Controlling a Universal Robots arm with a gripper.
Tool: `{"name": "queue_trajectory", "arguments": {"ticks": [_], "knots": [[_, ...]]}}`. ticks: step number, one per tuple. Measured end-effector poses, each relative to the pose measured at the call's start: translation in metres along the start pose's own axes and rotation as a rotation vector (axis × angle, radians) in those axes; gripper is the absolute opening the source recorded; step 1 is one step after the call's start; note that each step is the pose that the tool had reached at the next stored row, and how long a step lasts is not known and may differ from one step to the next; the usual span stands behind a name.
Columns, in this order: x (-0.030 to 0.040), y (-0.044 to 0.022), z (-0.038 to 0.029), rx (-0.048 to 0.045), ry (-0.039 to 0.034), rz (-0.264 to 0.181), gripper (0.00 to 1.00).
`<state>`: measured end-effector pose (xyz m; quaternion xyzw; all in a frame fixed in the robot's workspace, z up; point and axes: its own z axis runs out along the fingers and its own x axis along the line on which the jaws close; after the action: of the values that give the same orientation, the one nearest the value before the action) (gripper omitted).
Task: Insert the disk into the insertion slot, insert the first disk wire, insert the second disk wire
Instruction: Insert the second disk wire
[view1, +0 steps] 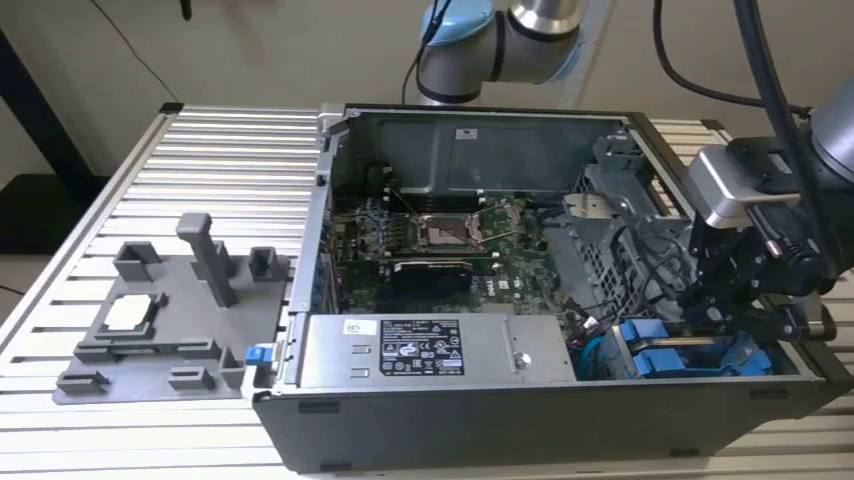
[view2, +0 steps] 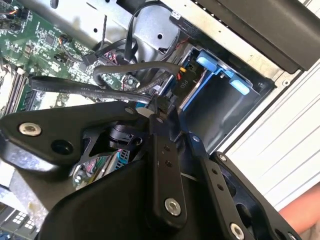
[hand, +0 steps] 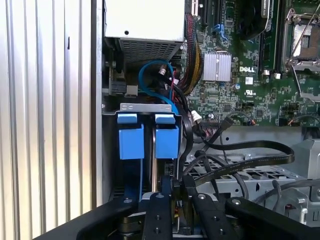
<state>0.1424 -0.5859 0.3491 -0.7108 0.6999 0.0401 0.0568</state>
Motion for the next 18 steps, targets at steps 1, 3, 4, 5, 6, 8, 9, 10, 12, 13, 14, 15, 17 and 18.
{"name": "queue_trajectory", "arguments": {"ticks": [1, 3, 4, 5, 6, 8, 9, 10, 12, 13, 14, 15, 17, 18], "knots": [[-0.0001, 0.0000, -0.0003, 0.0000, 0.0003, 0.000, 0.22], [-0.0001, 0.0002, -0.0002, 0.0007, 0.0000, 0.000, 0.16], [-0.0001, 0.0006, -0.0001, 0.0038, -0.0002, 0.000, 0.16], [-0.0001, 0.0010, 0.0001, 0.0099, -0.0001, -0.001, 0.16], [-0.0001, 0.0017, 0.0002, 0.0171, 0.0002, -0.002, 0.16], [-0.0001, 0.0060, 0.0005, 0.0341, 0.0004, -0.005, 0.16], [-0.0001, 0.0090, 0.0008, 0.0430, 0.0007, -0.006, 0.16], [0.0000, 0.0118, 0.0014, 0.0538, 0.0008, -0.007, 0.16], [0.0000, 0.0157, 0.0021, 0.0835, 0.0013, -0.012, 0.16], [0.0001, 0.0174, 0.0024, 0.0985, 0.0015, -0.014, 0.16], [0.0001, 0.0192, 0.0028, 0.1130, 0.0018, -0.016, 0.16], [0.0002, 0.0211, 0.0036, 0.1240, 0.0020, -0.017, 0.16], [0.0004, 0.0232, 0.0051, 0.1330, 0.0021, -0.018, 0.16], [0.0005, 0.0239, 0.0060, 0.1341, 0.0022, -0.019, 0.16]]}}
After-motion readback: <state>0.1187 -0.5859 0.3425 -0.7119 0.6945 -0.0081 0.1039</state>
